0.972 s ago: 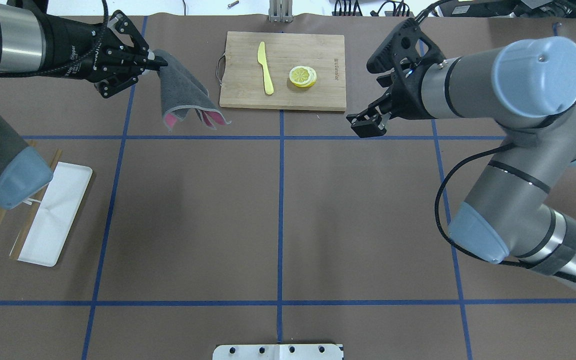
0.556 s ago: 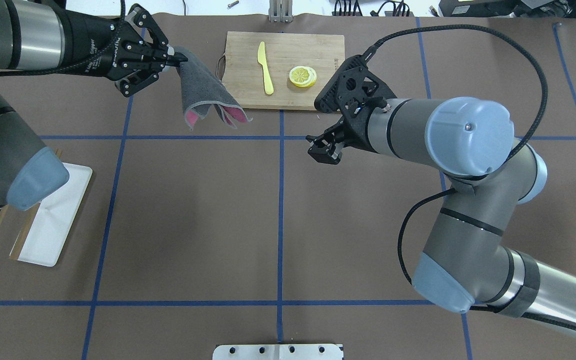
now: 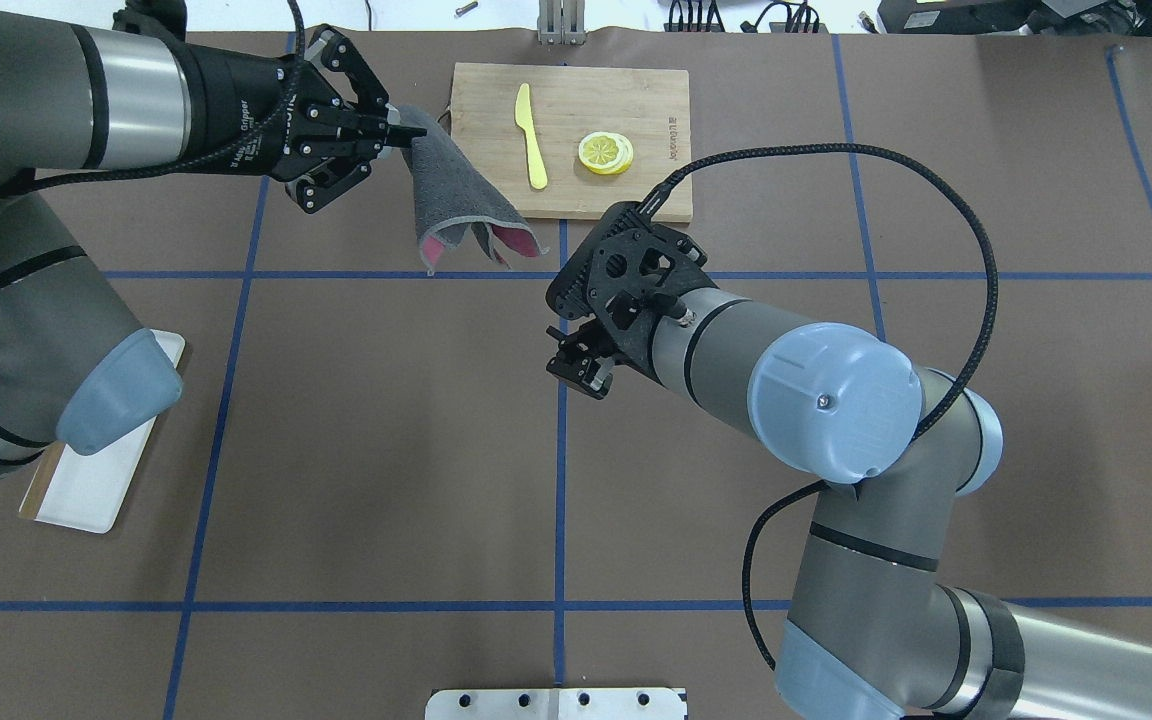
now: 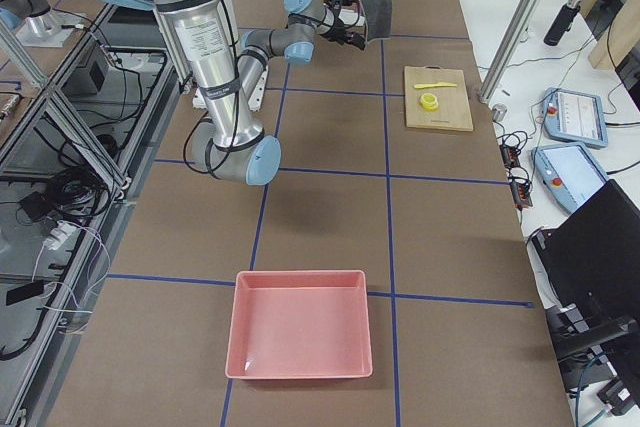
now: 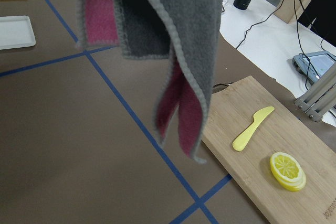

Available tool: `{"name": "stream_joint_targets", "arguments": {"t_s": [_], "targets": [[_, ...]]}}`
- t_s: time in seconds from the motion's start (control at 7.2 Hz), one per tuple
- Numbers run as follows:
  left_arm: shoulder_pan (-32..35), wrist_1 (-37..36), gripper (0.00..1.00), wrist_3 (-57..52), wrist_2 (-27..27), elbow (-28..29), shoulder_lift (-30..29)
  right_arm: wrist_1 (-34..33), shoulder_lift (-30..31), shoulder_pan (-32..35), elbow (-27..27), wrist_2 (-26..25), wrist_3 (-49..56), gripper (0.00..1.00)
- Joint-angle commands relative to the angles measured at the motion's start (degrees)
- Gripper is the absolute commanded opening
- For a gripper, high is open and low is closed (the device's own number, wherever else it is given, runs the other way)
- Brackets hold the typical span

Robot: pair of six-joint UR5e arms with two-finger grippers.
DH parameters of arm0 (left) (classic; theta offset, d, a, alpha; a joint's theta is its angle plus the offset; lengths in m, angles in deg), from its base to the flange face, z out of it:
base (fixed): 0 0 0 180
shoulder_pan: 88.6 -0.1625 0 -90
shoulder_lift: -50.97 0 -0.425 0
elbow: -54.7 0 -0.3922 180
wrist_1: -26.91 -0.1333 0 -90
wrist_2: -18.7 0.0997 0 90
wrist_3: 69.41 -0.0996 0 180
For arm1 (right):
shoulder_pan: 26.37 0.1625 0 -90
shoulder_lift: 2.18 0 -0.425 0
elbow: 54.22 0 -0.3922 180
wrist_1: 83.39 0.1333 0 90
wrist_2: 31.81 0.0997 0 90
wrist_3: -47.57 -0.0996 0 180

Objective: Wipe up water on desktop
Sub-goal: 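Grasp the towel's free corner with the right gripper, then open the left gripper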

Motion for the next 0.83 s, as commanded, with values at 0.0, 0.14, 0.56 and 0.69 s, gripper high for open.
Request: {"name": "stream_joint_targets", "arguments": {"t_s": [0.0,0.14,0.56,0.69], "targets": [[-2.36,0.07,0.0,1.67,-0.23,-1.86,-0.7,0.09,-0.03,-0.82,0.12,-1.35,-0.78,1.0],[-3.77,0.07,0.0,1.76,-0.23,-3.09,-0.7,0.09,-0.03,-0.82,0.12,-1.35,-0.78,1.0],[-4.65,0.15,0.0,3.34,-0.15,-3.98,-0.7,0.18,0.06,-0.82,0.03,-1.27,-0.78,0.7],[-4.66,0.15,0.0,3.26,-0.14,-3.99,-0.61,0.27,-0.03,-0.82,-0.06,-1.35,-0.78,0.44]]}}
